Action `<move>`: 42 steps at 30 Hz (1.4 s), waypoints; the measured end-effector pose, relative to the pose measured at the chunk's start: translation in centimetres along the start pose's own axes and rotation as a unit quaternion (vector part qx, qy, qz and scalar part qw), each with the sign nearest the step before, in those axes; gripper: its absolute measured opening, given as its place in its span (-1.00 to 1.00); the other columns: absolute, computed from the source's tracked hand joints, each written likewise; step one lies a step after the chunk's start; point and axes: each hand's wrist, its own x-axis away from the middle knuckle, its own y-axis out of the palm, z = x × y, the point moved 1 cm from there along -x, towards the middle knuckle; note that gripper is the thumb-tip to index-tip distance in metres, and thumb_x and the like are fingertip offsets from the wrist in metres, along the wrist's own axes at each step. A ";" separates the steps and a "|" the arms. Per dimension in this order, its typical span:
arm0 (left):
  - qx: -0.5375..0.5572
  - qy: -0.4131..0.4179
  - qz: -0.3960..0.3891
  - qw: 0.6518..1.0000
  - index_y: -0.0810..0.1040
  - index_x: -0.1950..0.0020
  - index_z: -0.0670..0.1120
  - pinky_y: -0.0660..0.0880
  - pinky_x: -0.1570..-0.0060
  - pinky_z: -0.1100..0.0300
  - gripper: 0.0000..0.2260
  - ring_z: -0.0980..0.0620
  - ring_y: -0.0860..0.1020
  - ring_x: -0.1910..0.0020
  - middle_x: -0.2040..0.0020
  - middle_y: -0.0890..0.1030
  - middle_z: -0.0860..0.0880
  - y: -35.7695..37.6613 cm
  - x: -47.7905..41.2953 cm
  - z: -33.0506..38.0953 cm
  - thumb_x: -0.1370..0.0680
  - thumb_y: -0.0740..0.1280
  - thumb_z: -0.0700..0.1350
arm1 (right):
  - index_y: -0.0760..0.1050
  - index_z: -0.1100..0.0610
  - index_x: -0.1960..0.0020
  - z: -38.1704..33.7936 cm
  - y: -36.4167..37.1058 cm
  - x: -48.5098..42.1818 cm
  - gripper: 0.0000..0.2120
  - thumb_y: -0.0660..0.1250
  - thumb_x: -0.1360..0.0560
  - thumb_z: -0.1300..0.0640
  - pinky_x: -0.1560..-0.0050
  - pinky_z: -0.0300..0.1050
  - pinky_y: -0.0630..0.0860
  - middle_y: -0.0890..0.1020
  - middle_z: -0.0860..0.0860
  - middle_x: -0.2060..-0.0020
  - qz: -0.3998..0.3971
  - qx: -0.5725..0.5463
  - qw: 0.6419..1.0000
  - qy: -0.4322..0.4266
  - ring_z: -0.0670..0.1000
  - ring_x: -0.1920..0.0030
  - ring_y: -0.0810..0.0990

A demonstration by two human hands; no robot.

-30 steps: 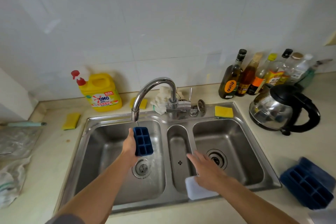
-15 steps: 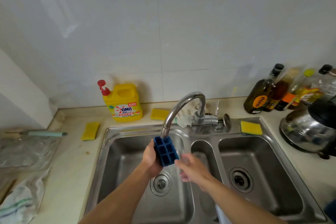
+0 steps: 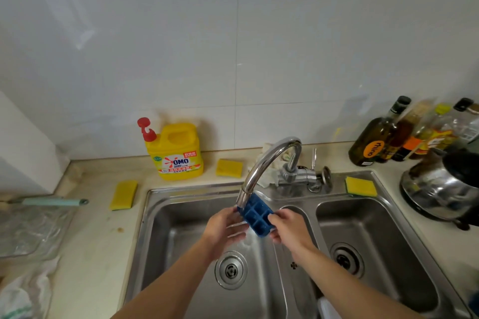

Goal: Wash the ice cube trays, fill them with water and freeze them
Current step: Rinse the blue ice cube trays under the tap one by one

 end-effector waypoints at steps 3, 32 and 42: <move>-0.024 0.013 -0.025 0.999 0.56 -0.30 -0.09 0.61 -0.08 -0.03 -0.75 -0.14 0.70 -0.10 -0.12 0.72 -0.15 -0.1 0.6 -0.2 -0.65 0.25 -0.14 | 0.58 0.06 -0.03 -0.6 0.1 0.3 -0.92 0.37 -0.60 0.22 0.31 -0.21 0.57 0.72 0.11 0.13 -0.022 0.043 0.998 -0.036 -0.04 0.33 0.64; -0.097 0.060 0.070 0.991 0.51 -0.22 -0.10 0.63 0.17 0.13 -0.84 -0.06 0.74 0.07 -0.04 0.71 -0.14 0.2 2.8 0.7 -0.65 0.27 -0.17 | 0.50 0.08 -0.02 0.6 2.2 -2.5 -0.88 0.21 -0.70 0.15 0.31 -0.05 0.67 0.68 0.24 0.09 -0.054 -0.060 0.995 0.062 0.08 0.38 0.64; -0.026 -0.001 0.062 0.998 0.55 -0.18 -0.20 0.60 0.18 0.05 -0.80 -0.11 0.65 0.22 0.16 0.67 -0.16 0.0 1.9 -0.4 -0.62 0.20 -0.31 | 0.55 -0.01 0.00 -1.7 3.1 -1.3 -0.93 0.31 -0.65 0.10 0.32 -0.22 0.60 0.68 0.09 0.13 -0.051 0.022 0.992 -0.111 -0.03 0.30 0.68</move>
